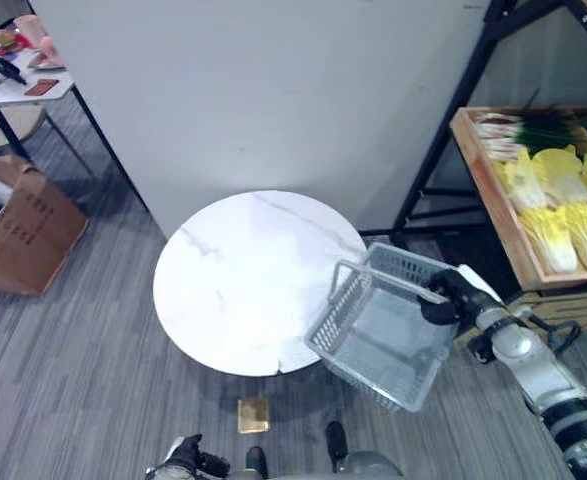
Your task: Get the vegetables into the basket
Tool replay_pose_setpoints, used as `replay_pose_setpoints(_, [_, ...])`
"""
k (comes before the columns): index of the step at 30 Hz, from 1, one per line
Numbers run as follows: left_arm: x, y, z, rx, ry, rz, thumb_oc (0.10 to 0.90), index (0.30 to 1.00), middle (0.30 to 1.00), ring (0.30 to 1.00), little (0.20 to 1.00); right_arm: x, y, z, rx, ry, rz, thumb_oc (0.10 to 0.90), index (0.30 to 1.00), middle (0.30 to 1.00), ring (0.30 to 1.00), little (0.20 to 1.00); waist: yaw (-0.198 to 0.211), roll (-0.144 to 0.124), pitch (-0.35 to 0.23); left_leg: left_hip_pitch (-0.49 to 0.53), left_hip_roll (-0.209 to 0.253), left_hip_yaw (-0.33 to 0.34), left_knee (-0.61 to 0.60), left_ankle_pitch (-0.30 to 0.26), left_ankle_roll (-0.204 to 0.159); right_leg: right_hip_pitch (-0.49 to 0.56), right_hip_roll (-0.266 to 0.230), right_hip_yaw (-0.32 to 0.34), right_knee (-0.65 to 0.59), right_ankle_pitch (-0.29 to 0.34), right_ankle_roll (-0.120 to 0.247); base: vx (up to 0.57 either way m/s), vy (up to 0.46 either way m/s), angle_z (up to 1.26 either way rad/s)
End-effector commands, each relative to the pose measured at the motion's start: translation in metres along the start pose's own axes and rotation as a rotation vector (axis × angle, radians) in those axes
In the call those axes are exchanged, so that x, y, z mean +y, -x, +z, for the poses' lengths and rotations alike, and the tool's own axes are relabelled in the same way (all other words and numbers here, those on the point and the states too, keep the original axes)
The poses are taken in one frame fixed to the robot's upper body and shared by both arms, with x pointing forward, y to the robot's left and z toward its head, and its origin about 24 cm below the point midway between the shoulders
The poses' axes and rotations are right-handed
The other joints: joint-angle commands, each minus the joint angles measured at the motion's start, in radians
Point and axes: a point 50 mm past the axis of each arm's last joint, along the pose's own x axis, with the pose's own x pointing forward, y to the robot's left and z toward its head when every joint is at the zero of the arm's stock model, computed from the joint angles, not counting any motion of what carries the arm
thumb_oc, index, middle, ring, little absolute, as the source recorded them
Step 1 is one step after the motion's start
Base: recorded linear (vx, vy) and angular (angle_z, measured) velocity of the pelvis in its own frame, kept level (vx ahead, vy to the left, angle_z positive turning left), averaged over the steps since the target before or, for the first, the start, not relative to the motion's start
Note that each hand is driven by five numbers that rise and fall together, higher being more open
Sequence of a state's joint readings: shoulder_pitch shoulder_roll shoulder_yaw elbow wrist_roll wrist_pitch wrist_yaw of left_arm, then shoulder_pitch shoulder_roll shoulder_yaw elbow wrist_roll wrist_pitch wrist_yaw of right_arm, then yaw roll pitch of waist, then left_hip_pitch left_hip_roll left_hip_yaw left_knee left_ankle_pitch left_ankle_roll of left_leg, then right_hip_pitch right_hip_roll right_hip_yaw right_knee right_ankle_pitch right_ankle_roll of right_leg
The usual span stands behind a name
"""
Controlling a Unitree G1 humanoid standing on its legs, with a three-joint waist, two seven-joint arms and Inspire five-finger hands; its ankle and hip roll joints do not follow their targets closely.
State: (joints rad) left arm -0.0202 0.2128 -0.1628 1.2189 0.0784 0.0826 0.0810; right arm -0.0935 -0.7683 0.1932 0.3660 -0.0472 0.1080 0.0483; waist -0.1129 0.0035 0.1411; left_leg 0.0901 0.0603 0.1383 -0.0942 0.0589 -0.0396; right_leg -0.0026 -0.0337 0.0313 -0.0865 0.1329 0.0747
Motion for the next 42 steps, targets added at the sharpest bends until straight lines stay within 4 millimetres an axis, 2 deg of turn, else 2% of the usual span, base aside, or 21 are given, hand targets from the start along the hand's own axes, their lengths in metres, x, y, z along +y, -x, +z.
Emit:
replay_pose_setpoints(1, [0.005, 0.000, -0.017, 0.085, -0.072, -0.008, 0.900, 1.000, 1.000, 1.000, 1.000, -0.063, -0.004, 0.048, -0.218, -0.014, -0.277, 0.400, 0.300, 0.300, 0.300, 0.300, 0.015, -0.071, -0.056, 0.032, -0.030, -0.009, 0.007, -0.070, -0.004, -0.010, -0.053, 0.017, 0.028, -0.029, 0.089, -0.02, -0.001, -0.13])
replay_pose_setpoints(2, [0.005, 0.000, -0.018, 0.086, -0.073, -0.008, 0.900, 1.000, 1.000, 1.000, 1.000, -0.063, -0.004, 0.047, -0.217, -0.014, -0.277, 0.400, 0.300, 0.300, 0.300, 0.300, 0.016, -0.071, -0.056, 0.032, -0.030, -0.009, 0.007, -0.070, -0.004, -0.011, -0.053, 0.018, 0.028, -0.029, 0.089, -0.01, -0.004, -0.08])
replay_pose_setpoints(3, [0.004, 0.000, -0.016, 0.083, -0.069, -0.012, 0.900, 1.000, 1.000, 1.000, 1.000, -0.063, -0.002, 0.031, -0.159, -0.023, -0.286, 0.400, 0.300, 0.300, 0.300, 0.300, 0.007, -0.068, -0.058, 0.031, -0.028, -0.005, 0.007, -0.070, -0.005, -0.012, -0.052, 0.020, 0.025, -0.027, 0.090, 0.00, -0.003, -0.11])
replay_pose_setpoints(5, [0.003, 0.000, -0.015, 0.081, -0.069, -0.017, 0.900, 1.000, 1.000, 1.000, 1.000, -0.058, -0.001, 0.015, -0.099, -0.039, -0.287, 0.400, 0.300, 0.300, 0.300, 0.300, 0.002, -0.066, -0.060, 0.032, -0.027, -0.003, 0.007, -0.071, -0.005, -0.012, -0.050, 0.023, 0.024, -0.028, 0.090, 0.01, -0.006, -0.07])
replay_pose_setpoints(6, [0.003, 0.000, -0.015, 0.081, -0.069, -0.017, 0.900, 1.000, 1.000, 1.000, 1.000, -0.058, -0.001, 0.015, -0.099, -0.039, -0.287, 0.400, 0.300, 0.300, 0.300, 0.300, 0.002, -0.066, -0.060, 0.032, -0.027, -0.003, 0.007, -0.071, -0.005, -0.012, -0.050, 0.023, 0.024, -0.028, 0.090, 0.00, 0.000, 0.00])
replay_pose_setpoints(7, [0.002, 0.000, -0.014, 0.078, -0.069, -0.017, 0.900, 1.000, 1.000, 1.000, 1.000, -0.053, 0.001, -0.001, -0.046, -0.111, -0.305, 0.400, 0.300, 0.300, 0.300, 0.300, -0.005, -0.062, -0.061, 0.033, -0.027, 0.000, 0.007, -0.072, -0.006, -0.011, -0.049, 0.025, 0.023, -0.028, 0.089, 0.02, -0.007, -0.04])
replay_pose_setpoints(11, [0.001, -0.001, -0.011, 0.068, -0.062, -0.018, 0.900, 1.000, 1.000, 1.000, 1.000, -0.047, 0.008, -0.030, 0.070, -0.106, -0.338, 0.400, 0.300, 0.300, 0.300, 0.300, -0.012, -0.057, -0.064, 0.039, -0.026, 0.001, 0.007, -0.074, -0.007, -0.004, -0.047, 0.026, 0.019, -0.032, 0.087, 0.00, -0.004, -0.01])
replay_pose_setpoints(12, [0.001, -0.001, -0.011, 0.068, -0.062, -0.018, 0.900, 1.000, 1.000, 1.000, 1.000, -0.047, 0.008, -0.030, 0.070, -0.106, -0.339, 0.400, 0.300, 0.300, 0.300, 0.300, -0.012, -0.057, -0.064, 0.039, -0.026, 0.001, 0.007, -0.075, -0.007, -0.004, -0.047, 0.026, 0.019, -0.032, 0.087, 0.00, 0.000, 0.00])
replay_pose_setpoints(15, [-0.001, 0.000, -0.009, 0.062, -0.066, -0.019, 0.900, 1.000, 1.000, 1.000, 1.000, -0.034, 0.014, -0.062, 0.208, -0.157, -0.368, 0.400, 0.300, 0.300, 0.300, 0.300, -0.017, -0.050, -0.066, 0.041, -0.023, -0.003, 0.007, -0.076, -0.008, 0.002, -0.045, 0.025, 0.017, -0.037, 0.086, 0.00, 0.000, 0.00])
replay_pose_setpoints(20, [-0.001, 0.000, -0.010, 0.065, -0.063, -0.013, 0.900, 1.000, 1.000, 1.000, 1.000, -0.023, 0.020, -0.081, 0.294, -0.172, -0.367, 0.400, 0.300, 0.300, 0.300, 0.300, -0.019, -0.045, -0.065, 0.041, -0.021, -0.009, 0.007, -0.074, -0.011, 0.008, -0.042, 0.021, 0.016, -0.042, 0.083, 0.00, 0.000, 0.00])
replay_pose_setpoints(23, [-0.002, 0.000, -0.013, 0.080, -0.068, -0.009, 0.900, 1.000, 1.000, 1.000, 1.000, -0.007, 0.025, -0.096, 0.362, -0.194, -0.351, 0.400, 0.300, 0.300, 0.300, 0.300, -0.021, -0.044, -0.065, 0.046, -0.016, -0.011, 0.007, -0.075, -0.013, 0.013, -0.039, 0.018, 0.018, -0.046, 0.081, 0.01, -0.010, 0.01])
replay_pose_setpoints(24, [-0.002, 0.000, -0.015, 0.086, -0.064, -0.006, 0.900, 1.000, 1.000, 1.000, 1.000, 0.000, 0.026, -0.098, 0.375, -0.201, -0.337, 0.400, 0.300, 0.300, 0.300, 0.300, -0.021, -0.043, -0.066, 0.049, -0.016, -0.011, 0.007, -0.078, -0.013, 0.015, -0.036, 0.020, 0.018, -0.048, 0.080, 0.03, -0.014, 0.03])
replay_pose_setpoints(29, [-0.003, 0.000, -0.016, 0.087, -0.052, -0.003, 0.900, 1.000, 1.000, 1.000, 1.000, 0.009, 0.026, -0.097, 0.375, -0.220, -0.321, 0.400, 0.300, 0.300, 0.300, 0.300, -0.021, -0.041, -0.067, 0.058, -0.013, -0.009, 0.007, -0.079, -0.013, 0.021, -0.033, 0.023, 0.018, -0.051, 0.080, 0.01, -0.002, 0.01])
replay_pose_setpoints(35, [-0.004, 0.000, -0.014, 0.080, -0.042, -0.004, 0.900, 1.000, 1.000, 1.000, 1.000, 0.011, 0.023, -0.092, 0.354, -0.218, -0.313, 0.400, 0.300, 0.300, 0.300, 0.300, -0.022, -0.043, -0.066, 0.058, -0.016, -0.001, 0.007, -0.081, -0.010, 0.017, -0.035, 0.033, 0.017, -0.045, 0.085, 0.00, 0.014, -0.01])
replay_pose_setpoints(42, [0.001, 0.000, -0.009, 0.061, -0.020, 0.013, 0.900, 1.000, 1.000, 1.000, 1.000, 0.016, 0.019, -0.086, 0.336, -0.207, -0.283, 0.400, 0.300, 0.300, 0.300, 0.300, -0.021, -0.061, -0.054, 0.047, -0.031, 0.013, 0.007, -0.081, 0.001, -0.008, -0.048, 0.048, 0.019, -0.017, 0.098, -0.03, 0.051, -0.08])
